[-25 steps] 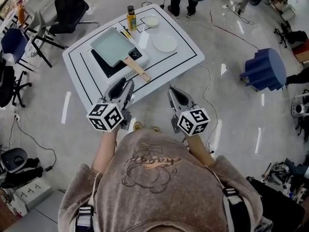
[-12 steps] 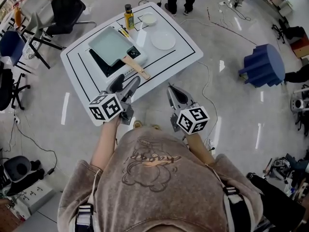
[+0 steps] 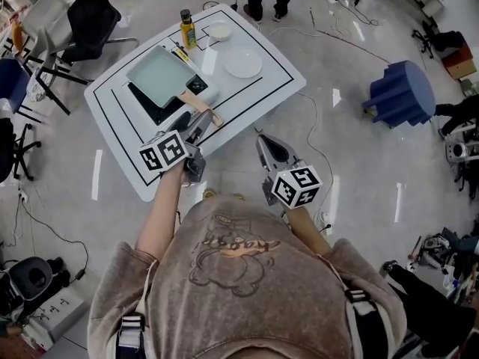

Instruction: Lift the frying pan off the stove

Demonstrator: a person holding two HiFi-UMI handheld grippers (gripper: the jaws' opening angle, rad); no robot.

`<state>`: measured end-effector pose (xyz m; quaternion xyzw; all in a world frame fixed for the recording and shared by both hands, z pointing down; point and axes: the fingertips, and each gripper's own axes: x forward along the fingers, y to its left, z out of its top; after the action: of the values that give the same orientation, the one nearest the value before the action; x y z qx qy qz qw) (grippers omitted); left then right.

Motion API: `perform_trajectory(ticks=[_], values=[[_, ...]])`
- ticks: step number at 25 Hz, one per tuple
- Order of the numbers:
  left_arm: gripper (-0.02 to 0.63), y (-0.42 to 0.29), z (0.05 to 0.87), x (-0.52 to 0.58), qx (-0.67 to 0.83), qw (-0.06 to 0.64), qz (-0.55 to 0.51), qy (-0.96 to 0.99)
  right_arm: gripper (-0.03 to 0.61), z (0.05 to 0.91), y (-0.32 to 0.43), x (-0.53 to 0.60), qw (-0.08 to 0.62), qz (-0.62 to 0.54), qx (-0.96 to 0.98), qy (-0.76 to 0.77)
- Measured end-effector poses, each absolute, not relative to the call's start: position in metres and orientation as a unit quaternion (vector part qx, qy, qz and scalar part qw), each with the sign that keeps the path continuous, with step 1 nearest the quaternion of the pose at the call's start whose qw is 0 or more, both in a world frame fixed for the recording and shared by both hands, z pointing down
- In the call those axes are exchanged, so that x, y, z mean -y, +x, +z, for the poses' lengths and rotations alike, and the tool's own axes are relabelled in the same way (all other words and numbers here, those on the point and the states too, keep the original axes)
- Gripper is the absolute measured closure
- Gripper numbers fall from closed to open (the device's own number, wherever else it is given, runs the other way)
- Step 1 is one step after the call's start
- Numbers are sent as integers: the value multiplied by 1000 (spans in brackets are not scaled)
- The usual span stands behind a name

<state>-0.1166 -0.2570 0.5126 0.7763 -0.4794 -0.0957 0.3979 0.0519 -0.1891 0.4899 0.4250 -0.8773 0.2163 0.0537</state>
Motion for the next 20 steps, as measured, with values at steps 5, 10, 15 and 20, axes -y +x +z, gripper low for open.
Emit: perform_trajectory(ticks=[5, 10, 15, 20], values=[[242, -112, 523, 271, 477, 410, -93, 772, 578, 492, 56, 194, 56, 219, 873, 432], [243, -108, 534, 284, 471, 430, -97, 764, 578, 494, 58, 201, 58, 221, 870, 437], [244, -104, 543, 295, 466, 447, -102, 757, 578, 497, 65, 209, 59, 223, 865, 446], [262, -98, 547, 305, 457, 452, -95, 760, 578, 499, 71, 216, 59, 229, 858, 456]])
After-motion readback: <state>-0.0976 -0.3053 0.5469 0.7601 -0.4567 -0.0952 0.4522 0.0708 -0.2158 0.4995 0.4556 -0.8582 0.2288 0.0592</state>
